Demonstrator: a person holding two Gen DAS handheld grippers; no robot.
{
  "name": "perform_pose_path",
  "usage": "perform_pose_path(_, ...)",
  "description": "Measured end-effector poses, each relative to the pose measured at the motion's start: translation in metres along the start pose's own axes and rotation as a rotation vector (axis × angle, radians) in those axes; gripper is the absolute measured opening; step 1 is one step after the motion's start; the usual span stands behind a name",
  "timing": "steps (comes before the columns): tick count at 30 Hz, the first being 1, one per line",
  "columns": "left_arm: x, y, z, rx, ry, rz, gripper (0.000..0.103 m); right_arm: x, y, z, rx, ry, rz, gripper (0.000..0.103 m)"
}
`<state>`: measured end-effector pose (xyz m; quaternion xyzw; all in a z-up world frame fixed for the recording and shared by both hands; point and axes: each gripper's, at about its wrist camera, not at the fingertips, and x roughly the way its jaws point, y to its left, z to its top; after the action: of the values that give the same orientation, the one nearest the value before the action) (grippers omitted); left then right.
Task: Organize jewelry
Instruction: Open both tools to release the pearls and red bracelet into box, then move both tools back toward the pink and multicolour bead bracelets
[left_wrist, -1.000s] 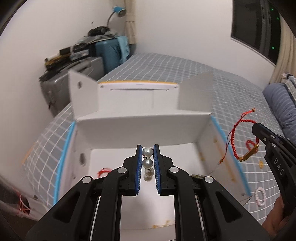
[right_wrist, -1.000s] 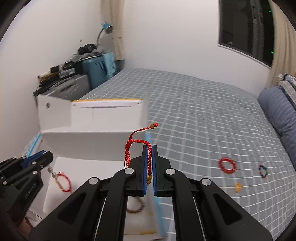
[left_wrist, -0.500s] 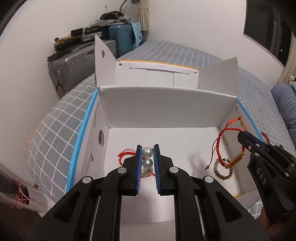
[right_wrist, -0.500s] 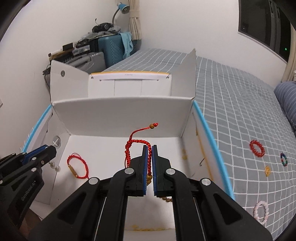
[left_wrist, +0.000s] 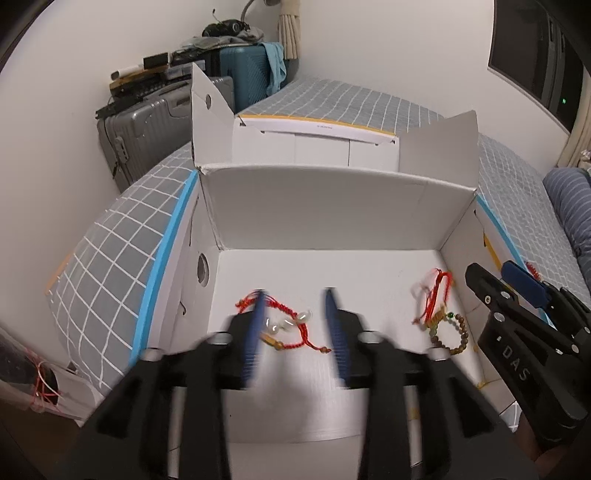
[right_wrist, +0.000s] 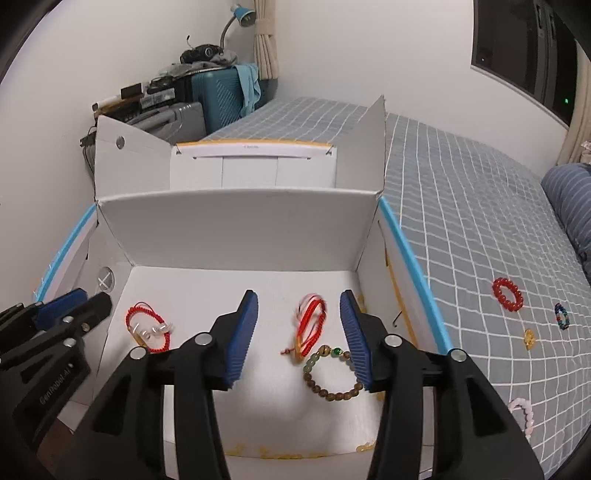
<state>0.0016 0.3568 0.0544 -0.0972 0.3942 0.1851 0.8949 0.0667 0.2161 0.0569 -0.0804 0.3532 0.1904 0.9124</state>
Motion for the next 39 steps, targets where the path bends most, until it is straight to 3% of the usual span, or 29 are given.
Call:
perform_pose_path(6,-0.008,-0.006,0.003,-0.004,-0.035,0.006,0.066,-0.01,-0.013,0.005,0.005,-0.029,-0.006,0.071)
perform_pose_path(9,-0.011,-0.011,0.005,-0.008,-0.047,0.009,0.079,-0.015,-0.022,0.007,0.001,-0.04,-0.021,0.072)
perform_pose_path(15,-0.016,-0.033,0.012,0.002,-0.064,0.002,0.091,-0.025,-0.055,0.014,0.016,-0.062,-0.068,0.078)
perform_pose_path(25,-0.026,-0.103,0.019,0.066,-0.098,-0.071,0.096,-0.041,-0.14,0.016,0.065,-0.073,-0.16,0.085)
perform_pose_path(32,-0.04,-0.182,0.008,0.154,-0.111,-0.147,0.097,-0.041,-0.218,0.008,0.124,-0.045,-0.242,0.085)
perform_pose_path(39,-0.031,-0.257,-0.009,0.22,-0.044,-0.224,0.097,-0.038,-0.308,-0.008,0.207,-0.006,-0.327,0.085)
